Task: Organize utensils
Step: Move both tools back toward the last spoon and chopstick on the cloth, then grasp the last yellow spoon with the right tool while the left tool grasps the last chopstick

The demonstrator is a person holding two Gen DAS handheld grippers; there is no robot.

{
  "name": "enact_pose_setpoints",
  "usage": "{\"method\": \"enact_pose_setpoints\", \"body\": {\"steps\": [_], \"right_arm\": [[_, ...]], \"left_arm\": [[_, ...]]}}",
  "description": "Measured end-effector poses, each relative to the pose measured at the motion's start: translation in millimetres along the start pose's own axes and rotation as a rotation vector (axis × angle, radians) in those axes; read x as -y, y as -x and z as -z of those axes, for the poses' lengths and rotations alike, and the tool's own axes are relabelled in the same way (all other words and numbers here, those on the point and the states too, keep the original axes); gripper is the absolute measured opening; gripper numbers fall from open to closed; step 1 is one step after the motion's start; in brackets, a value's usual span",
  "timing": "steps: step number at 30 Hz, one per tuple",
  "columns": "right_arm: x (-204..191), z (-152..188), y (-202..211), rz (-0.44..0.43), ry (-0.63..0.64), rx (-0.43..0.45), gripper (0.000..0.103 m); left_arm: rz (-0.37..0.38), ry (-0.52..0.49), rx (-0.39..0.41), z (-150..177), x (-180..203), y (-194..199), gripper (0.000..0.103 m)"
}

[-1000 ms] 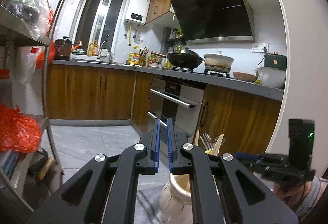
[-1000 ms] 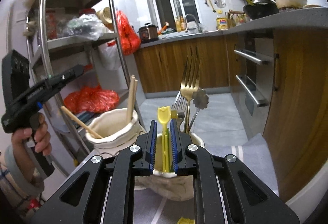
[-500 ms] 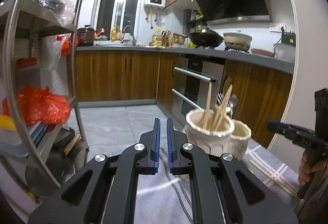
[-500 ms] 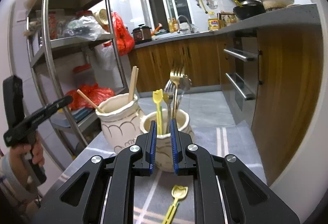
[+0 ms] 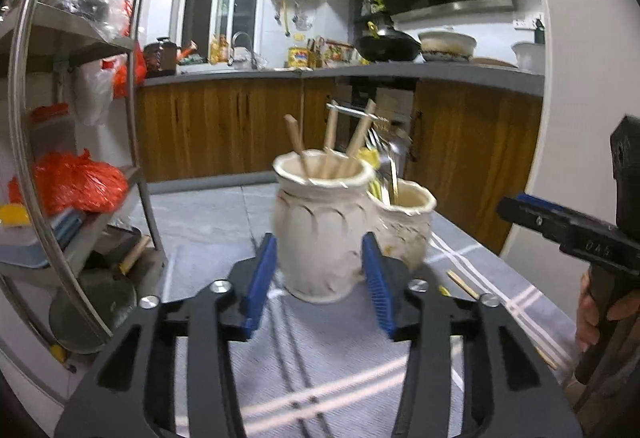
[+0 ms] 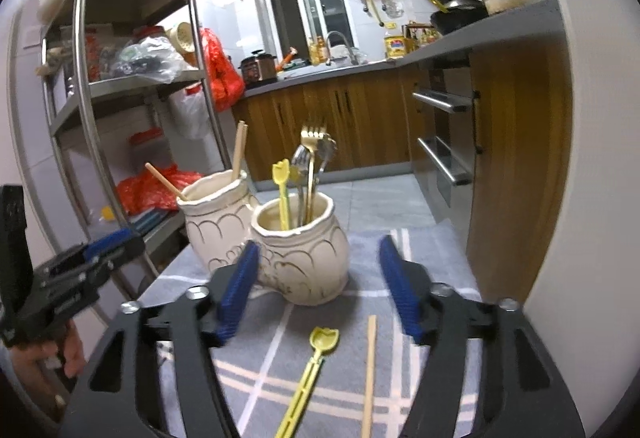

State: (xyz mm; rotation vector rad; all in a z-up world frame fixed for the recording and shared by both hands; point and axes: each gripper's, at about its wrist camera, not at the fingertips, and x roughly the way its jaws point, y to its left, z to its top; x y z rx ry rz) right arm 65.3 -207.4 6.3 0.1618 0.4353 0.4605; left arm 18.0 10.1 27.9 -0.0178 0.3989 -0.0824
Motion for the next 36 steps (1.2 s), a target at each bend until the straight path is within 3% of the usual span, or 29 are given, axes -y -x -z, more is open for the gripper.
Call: {"method": "enact_pose_setpoints", "body": {"steps": [3,7,18,30,36], "right_arm": [[4,6,4,0.015,-0.015,-0.001,0.092],[5,10,1,0.062,-0.013,-0.020,0.097],[1,20,-19,0.166,0.047,-0.134,0.098],[-27,49,-42,0.157,0.148,-0.339,0.098],[-34,56,-47,0.134,0.171,-0.380,0.098]], "left_arm": [[-0.015,-0.014,-0.009,7,7,-2,0.067],[-0.033,0.021,-0.004,12,5,2,0.096],[-0.032,0.025,-0.001,13,-2,10,0.097],[-0.026,0.055,-0.061,20,-13,-4,0.097],[-0.009,0.057,-0.065,21,-14,-5,0.097]]}}
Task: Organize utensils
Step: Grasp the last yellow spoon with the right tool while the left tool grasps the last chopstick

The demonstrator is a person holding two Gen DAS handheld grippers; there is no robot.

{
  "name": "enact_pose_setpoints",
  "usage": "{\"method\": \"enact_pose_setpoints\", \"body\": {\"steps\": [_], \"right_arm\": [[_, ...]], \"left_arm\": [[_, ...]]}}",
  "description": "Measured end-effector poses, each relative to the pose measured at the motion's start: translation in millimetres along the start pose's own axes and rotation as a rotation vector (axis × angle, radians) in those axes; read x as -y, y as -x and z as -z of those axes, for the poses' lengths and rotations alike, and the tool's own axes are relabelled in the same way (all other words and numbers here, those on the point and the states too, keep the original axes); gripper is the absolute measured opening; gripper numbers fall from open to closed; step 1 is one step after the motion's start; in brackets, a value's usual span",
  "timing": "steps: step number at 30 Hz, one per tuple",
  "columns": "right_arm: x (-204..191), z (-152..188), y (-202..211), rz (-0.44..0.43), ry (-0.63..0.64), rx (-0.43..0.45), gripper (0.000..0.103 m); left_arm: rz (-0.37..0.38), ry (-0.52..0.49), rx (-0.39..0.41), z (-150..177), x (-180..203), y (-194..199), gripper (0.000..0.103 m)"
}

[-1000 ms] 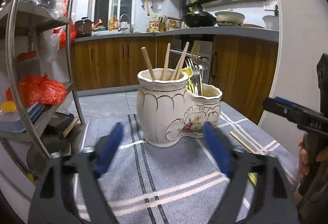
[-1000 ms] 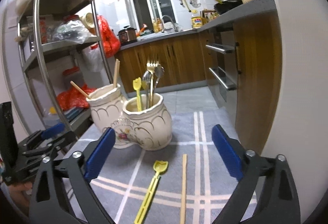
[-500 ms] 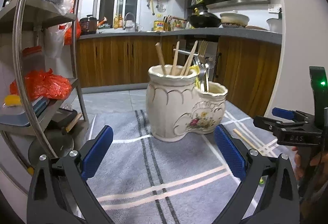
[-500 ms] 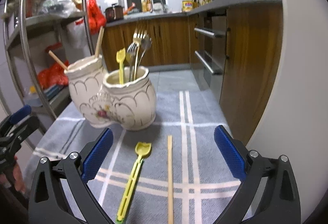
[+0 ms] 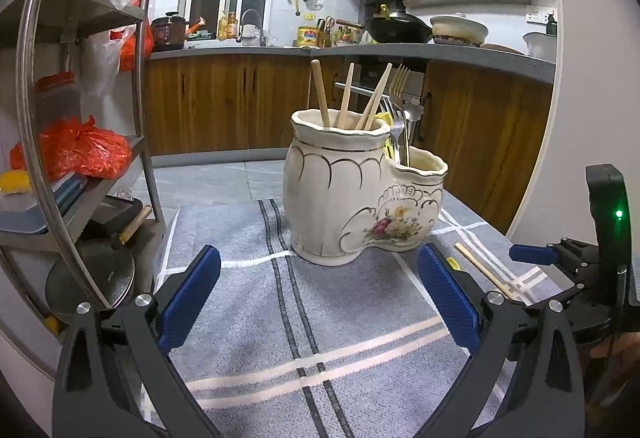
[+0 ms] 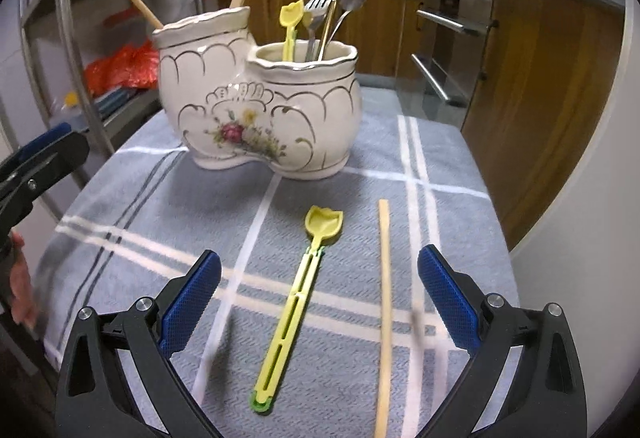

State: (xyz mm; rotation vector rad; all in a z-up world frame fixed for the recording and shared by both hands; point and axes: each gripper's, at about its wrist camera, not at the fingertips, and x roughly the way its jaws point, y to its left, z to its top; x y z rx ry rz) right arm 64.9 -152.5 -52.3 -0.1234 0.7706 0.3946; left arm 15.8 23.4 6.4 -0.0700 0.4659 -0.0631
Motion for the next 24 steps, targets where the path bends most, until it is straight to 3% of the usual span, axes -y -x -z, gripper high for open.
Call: {"method": "enact_pose_setpoints", "body": {"steps": [7,13,16,20,24], "right_arm": [[-5,1,-6,-0.030,0.017,-0.040,0.092],[-7,3,-13,-0.033,0.023,-0.084,0.057],[-8,4,-16,-0.034,0.024,-0.098,0.045],[-6,3,-17,-0.051,0.006,-0.095,0.035],[2,1,-19,-0.072,-0.027,-0.094,0.016]], "left_arm": [[0.005,0.001,0.001,0,-1,0,0.097],[0.004,-0.011,0.006,1,0,3,0.097],[0.005,-0.007,0.010,1,0,4,0.097],[0.002,-0.014,0.004,1,1,4,0.097],[-0.003,-0.037,0.000,1,7,4,0.097]]}}
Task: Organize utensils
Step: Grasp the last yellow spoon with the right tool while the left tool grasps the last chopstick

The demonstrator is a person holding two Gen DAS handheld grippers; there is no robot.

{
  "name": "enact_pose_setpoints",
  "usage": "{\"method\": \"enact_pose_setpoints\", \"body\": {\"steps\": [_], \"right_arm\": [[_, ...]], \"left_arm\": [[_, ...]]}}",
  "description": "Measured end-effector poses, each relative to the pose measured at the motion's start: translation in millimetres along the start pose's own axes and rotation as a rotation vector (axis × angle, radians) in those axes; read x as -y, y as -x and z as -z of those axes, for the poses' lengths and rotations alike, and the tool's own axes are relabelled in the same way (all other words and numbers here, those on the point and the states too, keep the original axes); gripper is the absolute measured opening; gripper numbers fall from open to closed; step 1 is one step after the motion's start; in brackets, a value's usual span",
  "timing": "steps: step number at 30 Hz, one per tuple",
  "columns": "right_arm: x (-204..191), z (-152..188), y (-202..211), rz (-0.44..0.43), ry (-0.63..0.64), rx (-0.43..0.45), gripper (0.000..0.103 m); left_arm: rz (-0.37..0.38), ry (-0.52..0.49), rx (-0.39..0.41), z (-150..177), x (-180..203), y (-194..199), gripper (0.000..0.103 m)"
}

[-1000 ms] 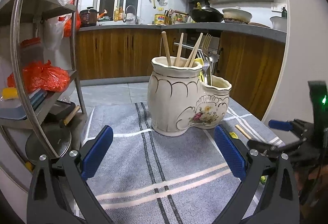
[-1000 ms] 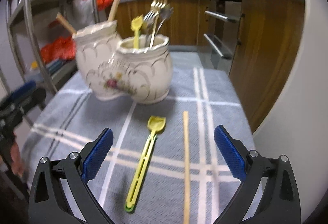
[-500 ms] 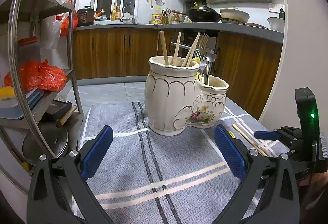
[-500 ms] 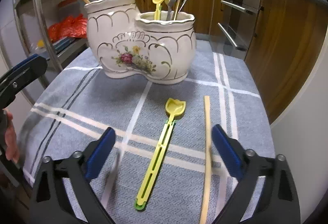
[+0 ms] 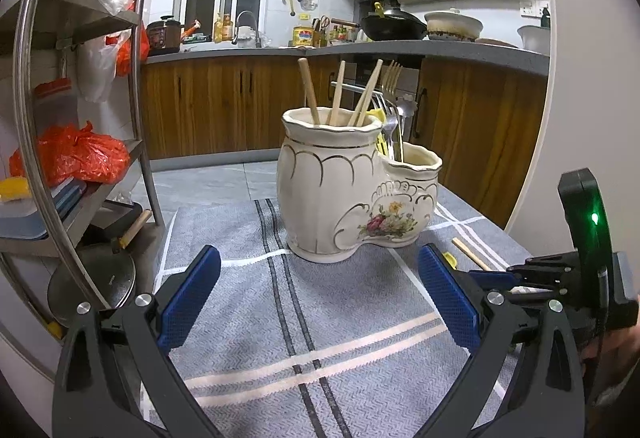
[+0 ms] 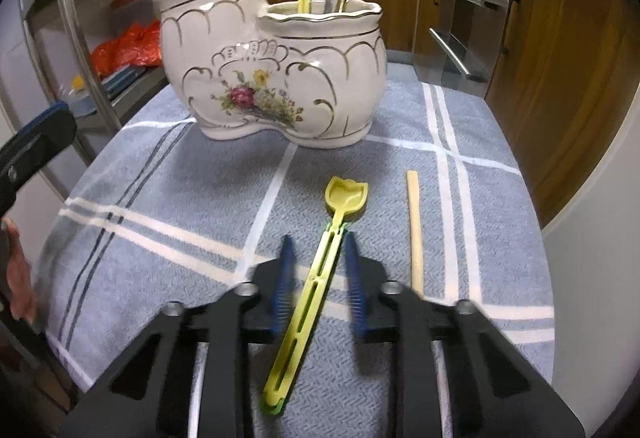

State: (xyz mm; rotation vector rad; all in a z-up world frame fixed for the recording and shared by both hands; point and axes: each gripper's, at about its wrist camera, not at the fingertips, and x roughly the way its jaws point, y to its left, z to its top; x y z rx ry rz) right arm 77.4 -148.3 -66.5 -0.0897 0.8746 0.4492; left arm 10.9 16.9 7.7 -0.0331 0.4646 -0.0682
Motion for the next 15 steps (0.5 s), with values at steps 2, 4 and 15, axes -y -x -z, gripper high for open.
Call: {"method": "enact_pose_setpoints", "body": {"steps": [2,4,15], "right_arm": [[3,-1,0,-0.014,-0.009,-0.002,0.011],[5,-1,0,-0.031,-0.019,0.001,0.011],[40,-13,64,-0.014,-0.090,0.292,0.011]], "left_arm": [[-0.008,-0.016,0.002,0,4,0,0.097],[-0.018,-0.029,-0.003,0,8,0,0.097],[-0.035,-0.068,-0.028,-15,40,5,0.097]]}}
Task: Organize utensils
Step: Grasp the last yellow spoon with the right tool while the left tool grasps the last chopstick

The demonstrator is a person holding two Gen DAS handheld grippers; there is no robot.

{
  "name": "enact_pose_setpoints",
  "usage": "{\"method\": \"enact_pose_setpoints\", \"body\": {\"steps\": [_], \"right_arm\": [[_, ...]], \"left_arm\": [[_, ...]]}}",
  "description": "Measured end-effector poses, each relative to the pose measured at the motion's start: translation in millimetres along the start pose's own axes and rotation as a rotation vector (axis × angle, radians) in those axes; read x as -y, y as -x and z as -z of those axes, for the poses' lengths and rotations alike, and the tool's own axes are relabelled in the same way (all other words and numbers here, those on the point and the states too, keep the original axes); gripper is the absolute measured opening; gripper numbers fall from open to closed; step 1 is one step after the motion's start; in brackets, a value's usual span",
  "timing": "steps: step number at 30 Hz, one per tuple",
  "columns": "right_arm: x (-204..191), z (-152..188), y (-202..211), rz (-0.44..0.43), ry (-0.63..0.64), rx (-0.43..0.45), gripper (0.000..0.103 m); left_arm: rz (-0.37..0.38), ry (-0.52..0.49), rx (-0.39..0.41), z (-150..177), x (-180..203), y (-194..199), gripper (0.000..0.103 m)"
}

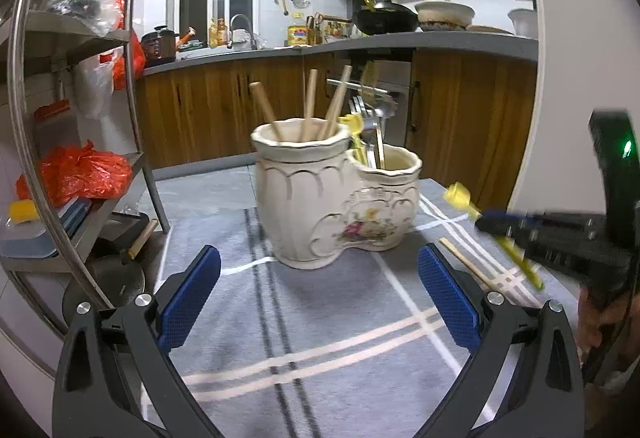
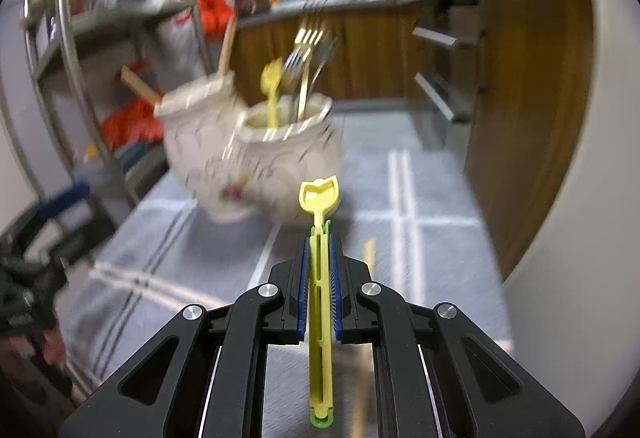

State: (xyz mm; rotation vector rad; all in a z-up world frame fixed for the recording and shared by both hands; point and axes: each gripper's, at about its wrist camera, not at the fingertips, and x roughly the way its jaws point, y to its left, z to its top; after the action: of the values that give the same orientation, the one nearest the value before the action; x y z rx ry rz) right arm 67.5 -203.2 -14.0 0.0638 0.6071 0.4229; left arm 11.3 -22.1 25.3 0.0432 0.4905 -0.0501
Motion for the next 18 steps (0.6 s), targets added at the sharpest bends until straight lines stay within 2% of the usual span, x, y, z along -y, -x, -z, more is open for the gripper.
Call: {"method": "enact_pose_setpoints", "body": {"steps": [3,7,12,18], "right_arm": [[13,-5,16,0.072,0.006,0.096,0.011],[36,-8,24,0.091,-0.039,0.163,0.011],[58,-3,16,0.100,-0.082,0.161,0.011],[64,0,12,0.075,-0.094,0.162,0.011]], "left_arm": [[0.007,-0.019,-0.021,-1,15,-2,0.097],[0.041,-0.027,-0.085,2,38,-12,0.097],[0.074,-0.064,-0.157,10,69,-26,0.097],[0.106,-0.091,-0.236,12,100,-50,0.096]]}}
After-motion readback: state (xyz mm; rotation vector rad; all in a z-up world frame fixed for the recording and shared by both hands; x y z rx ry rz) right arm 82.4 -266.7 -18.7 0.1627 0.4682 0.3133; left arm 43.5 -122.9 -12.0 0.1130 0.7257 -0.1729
